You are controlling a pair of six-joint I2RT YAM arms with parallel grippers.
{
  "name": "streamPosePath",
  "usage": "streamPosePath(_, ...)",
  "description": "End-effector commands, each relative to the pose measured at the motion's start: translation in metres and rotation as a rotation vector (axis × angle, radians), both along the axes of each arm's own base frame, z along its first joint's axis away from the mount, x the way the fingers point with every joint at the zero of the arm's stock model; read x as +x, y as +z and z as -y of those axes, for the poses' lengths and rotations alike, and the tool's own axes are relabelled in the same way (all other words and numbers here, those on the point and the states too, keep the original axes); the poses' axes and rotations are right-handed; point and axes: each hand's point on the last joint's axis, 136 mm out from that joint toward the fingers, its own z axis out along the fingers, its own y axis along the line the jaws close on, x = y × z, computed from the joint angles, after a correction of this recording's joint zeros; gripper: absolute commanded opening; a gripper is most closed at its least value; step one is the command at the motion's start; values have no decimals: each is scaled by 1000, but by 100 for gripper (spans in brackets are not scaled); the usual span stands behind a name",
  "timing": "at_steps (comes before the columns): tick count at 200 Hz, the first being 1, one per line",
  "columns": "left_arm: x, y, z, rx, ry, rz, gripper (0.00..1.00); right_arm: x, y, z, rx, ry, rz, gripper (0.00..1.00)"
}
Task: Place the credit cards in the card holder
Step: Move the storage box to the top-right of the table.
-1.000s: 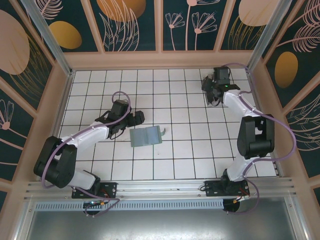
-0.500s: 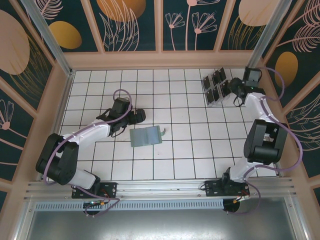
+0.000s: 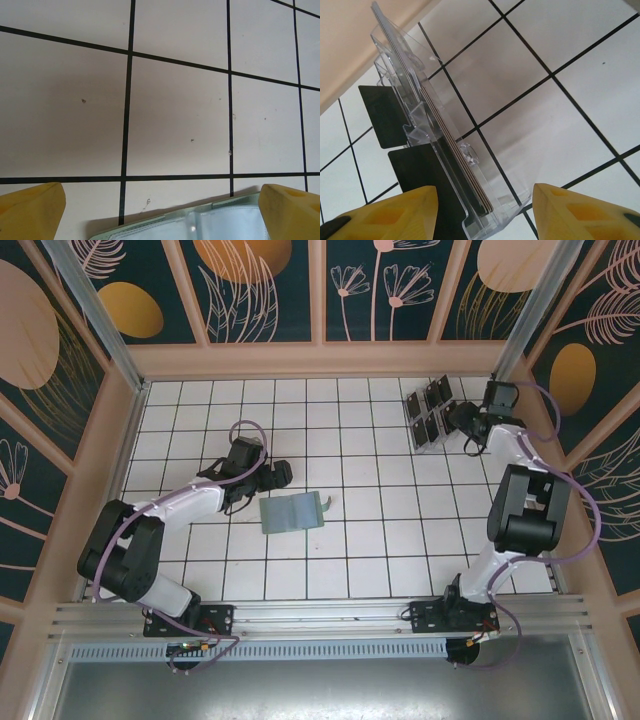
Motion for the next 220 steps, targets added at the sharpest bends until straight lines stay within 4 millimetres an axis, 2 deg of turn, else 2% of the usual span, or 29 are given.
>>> streamPosePath(1, 9, 9, 10, -17, -29, 30, 99, 11, -4, -11, 18, 25, 11, 53)
streamPosePath(94, 10, 5, 12, -17, -37, 20, 99, 16, -24, -8, 0, 21, -28, 52)
streamPosePath(220, 8, 3, 13, -18, -44, 19, 99, -10, -36, -14, 15, 21, -52, 46)
